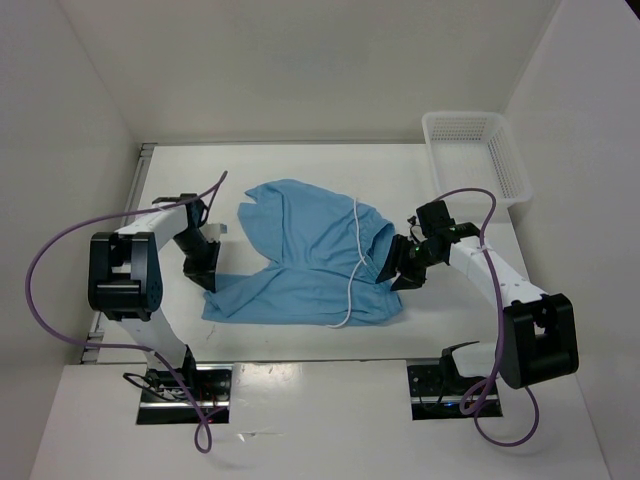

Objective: Fold and stack the shorts
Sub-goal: Flatten the shorts out

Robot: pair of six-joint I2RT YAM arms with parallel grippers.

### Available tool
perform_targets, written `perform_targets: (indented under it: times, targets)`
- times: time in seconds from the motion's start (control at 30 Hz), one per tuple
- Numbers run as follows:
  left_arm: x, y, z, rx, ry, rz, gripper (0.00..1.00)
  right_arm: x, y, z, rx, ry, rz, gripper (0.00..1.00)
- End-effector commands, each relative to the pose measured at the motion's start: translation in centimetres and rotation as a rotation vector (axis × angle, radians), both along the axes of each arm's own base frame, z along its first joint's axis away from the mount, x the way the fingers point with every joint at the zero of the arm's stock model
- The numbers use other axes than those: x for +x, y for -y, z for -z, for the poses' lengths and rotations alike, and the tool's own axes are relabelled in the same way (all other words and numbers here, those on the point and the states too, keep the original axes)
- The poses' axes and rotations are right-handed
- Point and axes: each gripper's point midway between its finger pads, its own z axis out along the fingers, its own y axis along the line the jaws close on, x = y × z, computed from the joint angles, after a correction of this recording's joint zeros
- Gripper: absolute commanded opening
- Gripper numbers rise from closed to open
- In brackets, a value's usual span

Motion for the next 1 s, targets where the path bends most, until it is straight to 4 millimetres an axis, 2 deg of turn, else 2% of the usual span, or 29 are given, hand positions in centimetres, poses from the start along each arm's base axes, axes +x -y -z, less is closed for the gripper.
perform_targets:
  times: [0.0, 0.1, 0.23, 0.3, 0.33, 0.5, 0.7, 0.8, 0.83, 0.97]
  targets:
    - [-0.1, 0.5, -1.4, -0.027, -0.003, 0.005, 0.15, 0.2, -0.4, -0.1, 0.014, 0.032, -0.016, 0.54]
    - [0.7, 0.3, -2.6, -0.015, 0.034, 0.006, 0.40, 0.2, -0.4, -0.1, 0.014, 0.032, -0.016, 0.54]
    - [1.0, 0.5, -3.5, -0.027, 0.043, 0.005, 0.44, 0.2, -0.4, -0.1, 0.014, 0.032, -0.016, 0.54]
    - [1.0, 0.7, -3.5, -0.038, 0.044, 0.004, 0.44, 0.2, -0.4, -0.1, 0.014, 0.032, -0.016, 0.54]
    - [0.4, 0.7, -3.0, -0.039, 0.016, 0.004, 0.44, 0.2, -0.4, -0.1, 0.014, 0.032, -0.016, 0.54]
    - [-0.7, -0.7, -1.1, 0.044, -0.005, 0.013, 0.44, 0.2, -0.4, -0.1, 0.014, 0.032, -0.016, 0.54]
    - [-0.8, -1.1, 0.1, 0.067, -0.011, 0.016, 0.44, 0.2, -0.4, -0.1, 0.014, 0.032, -0.016, 0.54]
    - [0.0, -0.7, -0.3, 0.044, 0.015, 0.012, 0.37, 0.2, -0.4, -0.3, 0.016, 0.041, -0.016, 0.54]
    - [-0.2, -0.5, -0.4, 0.031, 0.005, 0.011, 0.31, 0.2, -0.4, -0.3, 0.016, 0.041, -0.016, 0.54]
    - [-0.3, -0.1, -0.8, 0.009, -0.004, 0.009, 0.16, 0.2, -0.4, -0.3, 0.016, 0.041, -0.016, 0.54]
